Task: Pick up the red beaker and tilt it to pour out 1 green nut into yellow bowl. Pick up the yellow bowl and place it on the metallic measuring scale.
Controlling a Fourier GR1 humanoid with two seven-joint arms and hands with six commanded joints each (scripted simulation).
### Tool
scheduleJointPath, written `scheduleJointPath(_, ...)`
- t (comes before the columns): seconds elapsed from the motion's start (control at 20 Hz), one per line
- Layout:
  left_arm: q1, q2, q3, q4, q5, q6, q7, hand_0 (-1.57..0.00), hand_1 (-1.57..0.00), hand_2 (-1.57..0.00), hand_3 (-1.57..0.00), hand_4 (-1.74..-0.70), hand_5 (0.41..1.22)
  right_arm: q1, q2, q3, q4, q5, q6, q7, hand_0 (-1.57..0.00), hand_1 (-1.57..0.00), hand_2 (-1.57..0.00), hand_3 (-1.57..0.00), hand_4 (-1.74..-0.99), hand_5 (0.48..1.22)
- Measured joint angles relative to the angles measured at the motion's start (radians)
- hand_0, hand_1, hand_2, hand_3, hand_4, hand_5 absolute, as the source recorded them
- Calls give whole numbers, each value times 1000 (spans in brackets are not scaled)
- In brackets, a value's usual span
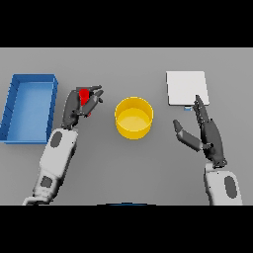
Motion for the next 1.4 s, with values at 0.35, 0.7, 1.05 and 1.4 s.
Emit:
scheduleJointPath(0.35, 5, 27, -23, -153, -41, -13, 76, -1560, -1559, -1559, -1549, -1496, 1216, 36, 6, 13, -11, 17, -4, -38, 1, 1, 1, 1, -1289, 664)
scheduleJointPath(0.7, -25, 90, -129, -265, -189, -36, 242, -1565, -1565, -1565, -1560, -1616, 1151, 22, -2, 9, 0, 10, 8, -35, 1, 1, 1, 1, -1277, 677)
scheduleJointPath(1.05, -106, 174, -270, -249, -387, -101, 305, -1569, -1569, -1569, -1568, -1708, 1133, 23, 7, 10, -3, 9, 3, -12, 1, 1, 1, 1, -1276, 689)
scheduleJointPath(1.4, -244, 263, -471, -203, -613, -293, 347, -1571, -1571, -1571, -1570, -1734, 1196, 38, -1, 26, -33, 38, -4, -14, 1, 1, 1, 1, -1290, 694)
